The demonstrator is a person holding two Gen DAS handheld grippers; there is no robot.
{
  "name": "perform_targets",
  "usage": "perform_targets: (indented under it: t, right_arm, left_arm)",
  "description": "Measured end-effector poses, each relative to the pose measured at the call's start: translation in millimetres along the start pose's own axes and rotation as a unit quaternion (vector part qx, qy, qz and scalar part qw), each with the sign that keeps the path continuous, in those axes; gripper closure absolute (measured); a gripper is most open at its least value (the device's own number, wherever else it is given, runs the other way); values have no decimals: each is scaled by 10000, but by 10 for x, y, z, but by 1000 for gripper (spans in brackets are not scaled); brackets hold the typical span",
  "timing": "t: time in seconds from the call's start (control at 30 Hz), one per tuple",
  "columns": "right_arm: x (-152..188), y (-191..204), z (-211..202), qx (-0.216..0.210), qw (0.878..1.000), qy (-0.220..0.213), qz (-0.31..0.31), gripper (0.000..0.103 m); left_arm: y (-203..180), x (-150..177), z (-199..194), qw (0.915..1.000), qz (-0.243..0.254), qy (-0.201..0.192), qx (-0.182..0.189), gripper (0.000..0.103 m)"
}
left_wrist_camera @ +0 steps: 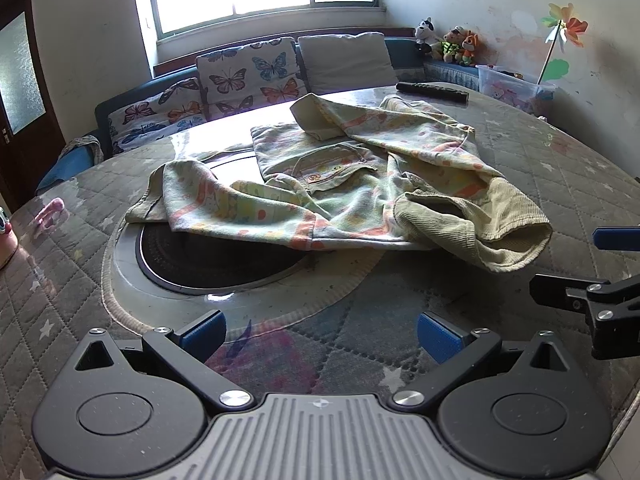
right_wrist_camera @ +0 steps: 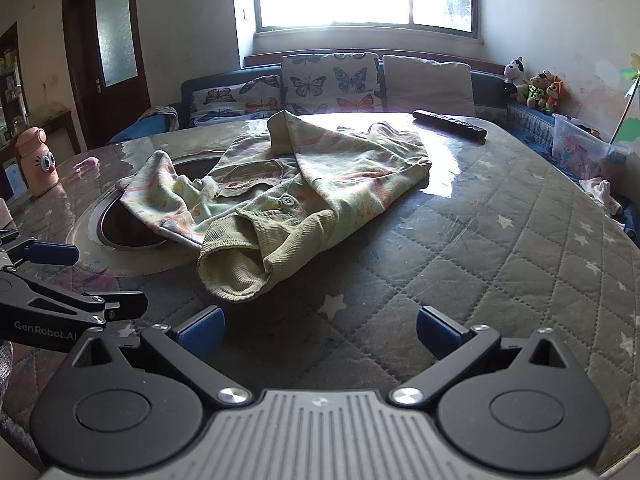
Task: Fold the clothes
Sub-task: 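Move both grippers toward the crumpled green shirt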
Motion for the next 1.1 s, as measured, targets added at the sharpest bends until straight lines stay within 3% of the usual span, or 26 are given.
perform_targets:
  t: [1.1]
  right_arm:
    - [16, 36, 28, -72, 9999, 63, 85, 0]
  left_arm:
    - [-51, 32, 28, 9998, 63, 155, 44, 0]
Point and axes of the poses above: each gripper's, at about its wrist camera, not at the fingertips, and z roughly the way its jaws point, y to its left, x to its underside, the point moved 3 cm from there along z, roughly the way its jaws point, and after that the axes turned 13 degrees about -z, right-handed, at the moved point
